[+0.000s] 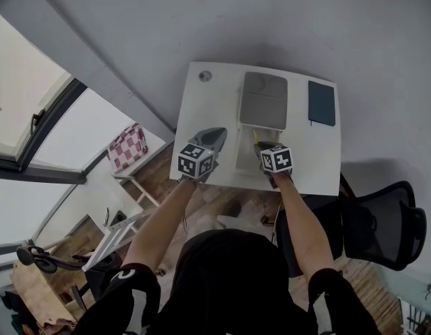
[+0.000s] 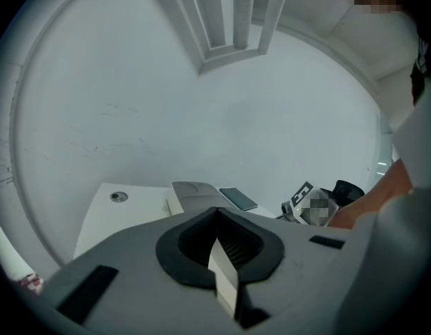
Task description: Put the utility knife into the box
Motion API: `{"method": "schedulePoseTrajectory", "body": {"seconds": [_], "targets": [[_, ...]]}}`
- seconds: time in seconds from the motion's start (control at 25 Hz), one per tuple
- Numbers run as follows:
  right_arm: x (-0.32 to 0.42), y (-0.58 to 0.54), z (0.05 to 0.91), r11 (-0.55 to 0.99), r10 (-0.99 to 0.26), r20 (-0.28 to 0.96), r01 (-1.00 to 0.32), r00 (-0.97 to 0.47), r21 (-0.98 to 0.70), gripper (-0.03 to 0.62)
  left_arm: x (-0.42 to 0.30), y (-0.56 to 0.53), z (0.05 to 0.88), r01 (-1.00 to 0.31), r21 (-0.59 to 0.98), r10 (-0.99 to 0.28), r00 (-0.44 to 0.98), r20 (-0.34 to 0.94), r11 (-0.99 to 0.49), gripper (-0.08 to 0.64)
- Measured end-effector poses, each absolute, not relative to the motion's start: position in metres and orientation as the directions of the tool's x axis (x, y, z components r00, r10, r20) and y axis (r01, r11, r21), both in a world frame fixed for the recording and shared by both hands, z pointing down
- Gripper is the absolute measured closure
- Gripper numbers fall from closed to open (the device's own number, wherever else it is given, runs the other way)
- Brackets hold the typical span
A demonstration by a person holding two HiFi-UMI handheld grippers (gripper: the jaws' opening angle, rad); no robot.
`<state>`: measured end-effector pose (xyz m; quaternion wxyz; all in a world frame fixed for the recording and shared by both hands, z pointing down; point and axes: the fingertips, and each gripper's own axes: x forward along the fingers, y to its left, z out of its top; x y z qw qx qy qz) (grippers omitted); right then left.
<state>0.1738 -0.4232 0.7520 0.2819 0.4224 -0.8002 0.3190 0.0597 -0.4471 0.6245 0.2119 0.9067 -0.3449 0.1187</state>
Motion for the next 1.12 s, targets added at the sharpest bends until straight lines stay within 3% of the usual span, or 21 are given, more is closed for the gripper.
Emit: {"method": "schedulePoseTrajectory", "body": {"seconds": [0.56, 1.12], "targets": [[0.161, -0.420, 0.797, 0.417, -0.316, 0.833, -0.855, -0.454, -0.308, 0.526, 0.044, -0.437, 0.654, -0.704, 0.334, -0.584, 0.709, 0.396, -0.627, 0.535], [0.166, -0.425, 0.781, 0.356, -0.383, 0.786, -0.863, -0.484, -0.358, 0.502, 0.040, -0.433, 0.649, -0.710, 0.330, -0.595, 0.702, 0.391, -0.621, 0.535]]}}
